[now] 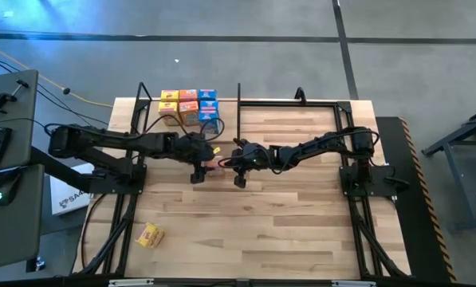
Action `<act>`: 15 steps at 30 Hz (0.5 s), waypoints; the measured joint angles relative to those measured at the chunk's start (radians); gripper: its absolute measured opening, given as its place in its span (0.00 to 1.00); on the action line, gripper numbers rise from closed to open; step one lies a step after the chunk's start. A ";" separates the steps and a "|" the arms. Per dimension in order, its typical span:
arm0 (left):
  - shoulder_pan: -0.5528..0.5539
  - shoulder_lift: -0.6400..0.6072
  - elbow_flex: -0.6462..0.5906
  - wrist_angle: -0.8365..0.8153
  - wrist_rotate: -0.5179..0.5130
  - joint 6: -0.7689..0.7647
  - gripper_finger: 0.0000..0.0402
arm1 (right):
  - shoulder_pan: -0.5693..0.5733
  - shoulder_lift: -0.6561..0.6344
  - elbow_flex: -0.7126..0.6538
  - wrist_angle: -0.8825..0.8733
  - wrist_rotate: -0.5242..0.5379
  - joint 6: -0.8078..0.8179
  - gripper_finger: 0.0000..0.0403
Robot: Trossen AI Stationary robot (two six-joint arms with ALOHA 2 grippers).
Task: Stack cereal on shelf
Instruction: Put the orange cereal box on the shelf aligned with the other orange cereal boxes
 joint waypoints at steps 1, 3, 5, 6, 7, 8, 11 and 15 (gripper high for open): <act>0.000 0.004 0.000 -0.002 -0.003 0.006 0.60 | 0.000 0.000 0.000 0.000 -0.002 0.000 0.00; 0.000 0.010 0.000 0.004 -0.002 0.011 0.57 | 0.000 0.000 0.000 0.000 -0.003 -0.001 0.00; 0.000 0.014 0.000 0.001 -0.002 0.012 0.52 | 0.000 0.000 0.000 -0.001 -0.010 -0.001 0.00; 0.000 0.014 0.000 0.001 -0.002 0.013 0.50 | 0.000 0.000 0.000 -0.001 -0.015 -0.001 0.00; 0.000 0.013 0.000 0.002 -0.002 0.013 0.47 | 0.000 0.000 0.000 -0.001 -0.017 -0.001 0.00; 0.000 0.013 0.000 0.001 0.001 0.015 0.45 | 0.001 0.000 0.000 -0.002 -0.018 -0.002 0.00; 0.000 0.001 0.000 -0.011 0.009 0.042 0.39 | 0.001 0.000 0.000 -0.002 -0.029 -0.004 0.00; 0.004 -0.041 -0.001 -0.053 0.008 0.074 0.35 | 0.001 0.000 0.000 0.000 -0.056 -0.004 0.00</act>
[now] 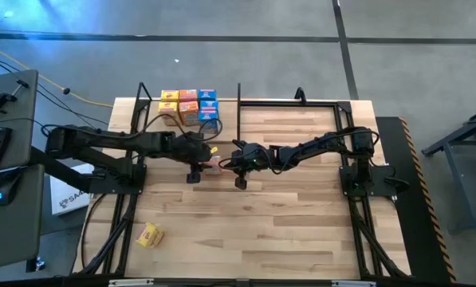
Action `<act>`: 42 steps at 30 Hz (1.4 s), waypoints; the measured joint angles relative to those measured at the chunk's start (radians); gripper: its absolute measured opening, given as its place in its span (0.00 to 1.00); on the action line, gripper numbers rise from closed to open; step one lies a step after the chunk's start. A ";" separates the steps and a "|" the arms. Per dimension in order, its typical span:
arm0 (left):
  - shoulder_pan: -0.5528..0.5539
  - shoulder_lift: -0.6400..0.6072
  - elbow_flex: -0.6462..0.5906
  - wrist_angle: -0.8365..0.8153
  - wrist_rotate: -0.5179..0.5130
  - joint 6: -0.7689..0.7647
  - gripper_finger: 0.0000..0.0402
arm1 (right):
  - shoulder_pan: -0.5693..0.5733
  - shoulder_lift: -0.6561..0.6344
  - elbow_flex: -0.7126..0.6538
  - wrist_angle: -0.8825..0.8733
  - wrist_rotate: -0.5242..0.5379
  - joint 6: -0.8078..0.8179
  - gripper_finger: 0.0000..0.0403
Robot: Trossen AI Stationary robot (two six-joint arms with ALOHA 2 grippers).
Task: Stack cereal on shelf
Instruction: Put the orange cereal box on the shelf aligned with the other orange cereal boxes
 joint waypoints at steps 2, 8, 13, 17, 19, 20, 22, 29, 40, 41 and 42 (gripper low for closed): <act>0.005 -0.042 0.000 -0.029 -0.009 0.022 0.34 | 0.000 0.000 0.000 0.000 0.000 0.000 0.00; 0.070 -0.195 0.000 -0.231 -0.056 0.082 0.35 | 0.000 0.000 0.000 -0.001 -0.017 -0.018 0.00; 0.162 -0.300 0.000 -0.341 -0.124 0.112 0.35 | 0.000 0.000 0.000 -0.001 -0.022 -0.021 0.00; 0.243 -0.342 0.000 -0.313 -0.150 0.181 0.35 | 0.000 0.000 0.000 -0.001 -0.026 -0.027 0.00; 0.292 -0.341 0.000 -0.298 -0.145 0.202 0.35 | 0.000 0.000 0.000 -0.001 -0.035 -0.027 0.00; 0.317 -0.339 0.000 -0.291 -0.138 0.216 0.35 | 0.000 0.000 0.000 -0.001 -0.043 -0.030 0.00; 0.358 -0.324 0.000 -0.263 -0.132 0.243 0.35 | 0.000 0.000 0.000 -0.001 -0.048 -0.035 0.00; 0.439 -0.246 0.000 -0.215 -0.062 0.277 0.35 | 0.000 0.000 0.000 -0.001 -0.052 -0.038 0.00; 0.439 -0.220 0.000 -0.167 -0.130 0.288 0.48 | 0.000 0.000 0.000 -0.001 -0.065 -0.045 0.00; 0.438 -0.220 0.000 -0.169 -0.140 0.294 0.49 | 0.000 0.000 0.000 -0.001 -0.065 -0.045 0.00; 0.438 -0.220 0.000 -0.169 -0.148 0.295 0.51 | 0.000 0.000 0.000 -0.001 -0.066 -0.045 0.00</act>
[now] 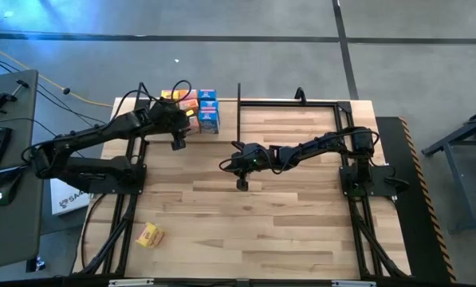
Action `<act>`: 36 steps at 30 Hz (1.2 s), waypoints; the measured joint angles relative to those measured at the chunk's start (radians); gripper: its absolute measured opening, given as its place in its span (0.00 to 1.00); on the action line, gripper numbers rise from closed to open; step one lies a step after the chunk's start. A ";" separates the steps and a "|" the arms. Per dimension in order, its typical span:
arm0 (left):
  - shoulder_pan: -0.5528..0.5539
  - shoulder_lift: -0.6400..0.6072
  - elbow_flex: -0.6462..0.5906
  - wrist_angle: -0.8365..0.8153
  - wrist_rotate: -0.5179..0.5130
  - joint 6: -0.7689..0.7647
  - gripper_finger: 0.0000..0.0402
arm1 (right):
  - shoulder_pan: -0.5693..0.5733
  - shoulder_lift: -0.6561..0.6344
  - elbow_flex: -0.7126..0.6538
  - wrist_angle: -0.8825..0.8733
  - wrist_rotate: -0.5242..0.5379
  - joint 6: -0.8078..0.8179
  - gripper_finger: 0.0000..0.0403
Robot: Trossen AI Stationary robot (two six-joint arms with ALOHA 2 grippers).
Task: Stack cereal on shelf
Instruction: Put the orange cereal box on the shelf aligned with the other orange cereal boxes
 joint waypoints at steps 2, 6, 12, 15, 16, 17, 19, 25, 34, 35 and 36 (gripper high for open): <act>0.000 0.000 0.000 0.002 -0.003 0.000 0.53 | 0.000 0.000 0.000 0.000 0.000 0.000 0.00; 0.000 -0.002 0.000 0.013 -0.027 0.002 0.54 | 0.000 0.000 0.000 0.000 0.000 0.000 0.00; 0.000 -0.024 0.000 0.012 -0.030 0.003 0.54 | 0.000 0.000 0.000 0.000 0.000 0.000 0.00; 0.000 -0.039 0.000 0.012 -0.035 0.000 0.54 | 0.000 0.000 0.000 0.000 0.000 0.000 0.00; 0.000 -0.043 0.000 0.013 -0.039 0.000 0.54 | 0.000 0.000 0.000 0.000 0.000 0.000 0.00; 0.000 -0.047 0.000 0.012 -0.043 0.000 0.54 | 0.000 0.000 0.000 0.000 0.000 0.000 0.00; 0.000 -0.055 0.000 0.012 -0.049 -0.008 0.54 | 0.000 0.000 0.000 0.000 0.000 0.000 0.00; 0.000 -0.061 0.055 -0.012 -0.072 -0.007 0.54 | 0.000 0.000 0.000 0.000 0.000 0.000 0.00; -0.066 -0.093 0.064 -0.099 0.080 -0.125 0.45 | 0.032 0.000 -0.019 0.001 0.059 -0.066 0.00; -0.075 -0.105 0.044 -0.092 0.087 -0.139 0.42 | 0.038 0.000 -0.032 0.008 0.082 -0.078 0.00; -0.082 -0.117 0.017 -0.076 0.089 -0.151 0.39 | 0.043 0.000 -0.051 0.028 0.095 -0.081 0.00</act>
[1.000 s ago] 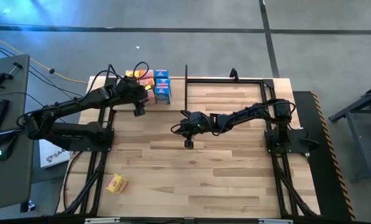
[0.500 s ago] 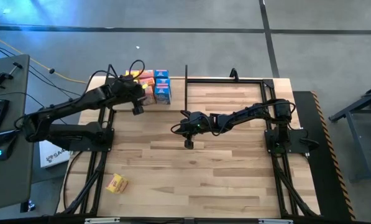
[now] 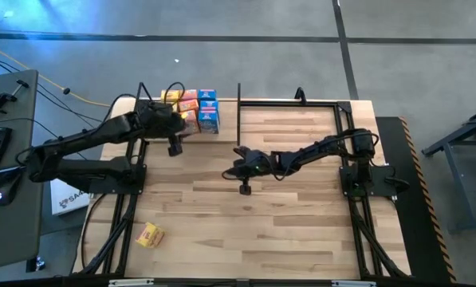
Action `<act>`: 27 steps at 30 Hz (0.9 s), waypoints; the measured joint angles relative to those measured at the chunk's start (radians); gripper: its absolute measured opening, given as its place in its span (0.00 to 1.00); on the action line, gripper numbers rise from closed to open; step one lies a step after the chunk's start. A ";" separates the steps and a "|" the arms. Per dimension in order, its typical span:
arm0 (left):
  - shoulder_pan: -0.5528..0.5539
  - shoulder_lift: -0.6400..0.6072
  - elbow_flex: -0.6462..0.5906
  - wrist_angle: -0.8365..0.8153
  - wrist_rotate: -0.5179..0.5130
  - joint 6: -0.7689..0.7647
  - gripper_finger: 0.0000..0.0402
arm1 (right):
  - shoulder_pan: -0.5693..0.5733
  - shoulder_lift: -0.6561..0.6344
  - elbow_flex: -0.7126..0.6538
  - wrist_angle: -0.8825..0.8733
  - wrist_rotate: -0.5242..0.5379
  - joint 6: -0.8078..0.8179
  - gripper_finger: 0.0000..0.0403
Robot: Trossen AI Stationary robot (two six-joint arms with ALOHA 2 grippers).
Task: Stack cereal on shelf
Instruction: Put the orange cereal box on the shelf aligned with the other orange cereal boxes
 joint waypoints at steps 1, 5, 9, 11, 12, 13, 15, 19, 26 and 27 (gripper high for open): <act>-0.006 -0.009 -0.027 0.019 0.000 -0.018 0.36 | 0.005 0.000 -0.027 0.048 0.006 0.002 0.00; -0.022 -0.046 -0.120 0.057 -0.015 -0.078 0.22 | 0.018 0.000 -0.158 0.321 -0.036 0.052 0.00; -0.034 -0.057 -0.128 0.072 -0.079 -0.148 0.11 | 0.009 -0.014 -0.264 0.523 -0.099 0.123 0.00; -0.033 -0.057 -0.128 0.069 -0.110 -0.205 0.06 | 0.000 -0.027 -0.302 0.627 -0.093 0.183 0.00; -0.033 -0.057 -0.128 0.070 -0.125 -0.237 0.04 | -0.004 -0.033 -0.319 0.675 -0.094 0.196 0.00; -0.033 -0.051 -0.128 0.071 -0.135 -0.266 0.02 | -0.006 -0.033 -0.329 0.714 -0.095 0.200 0.00; -0.033 -0.040 -0.128 0.067 -0.137 -0.312 0.01 | -0.007 -0.053 -0.362 0.717 -0.124 0.182 0.00; -0.033 -0.018 -0.128 0.068 -0.139 -0.380 0.01 | -0.020 -0.092 -0.396 0.724 -0.135 0.175 0.00; -0.043 0.027 -0.137 0.163 -0.144 -0.424 0.00 | -0.024 -0.124 -0.419 0.726 -0.167 0.153 0.00; -0.041 0.038 -0.141 0.182 -0.150 -0.433 0.00 | -0.024 -0.124 -0.418 0.725 -0.173 0.153 0.00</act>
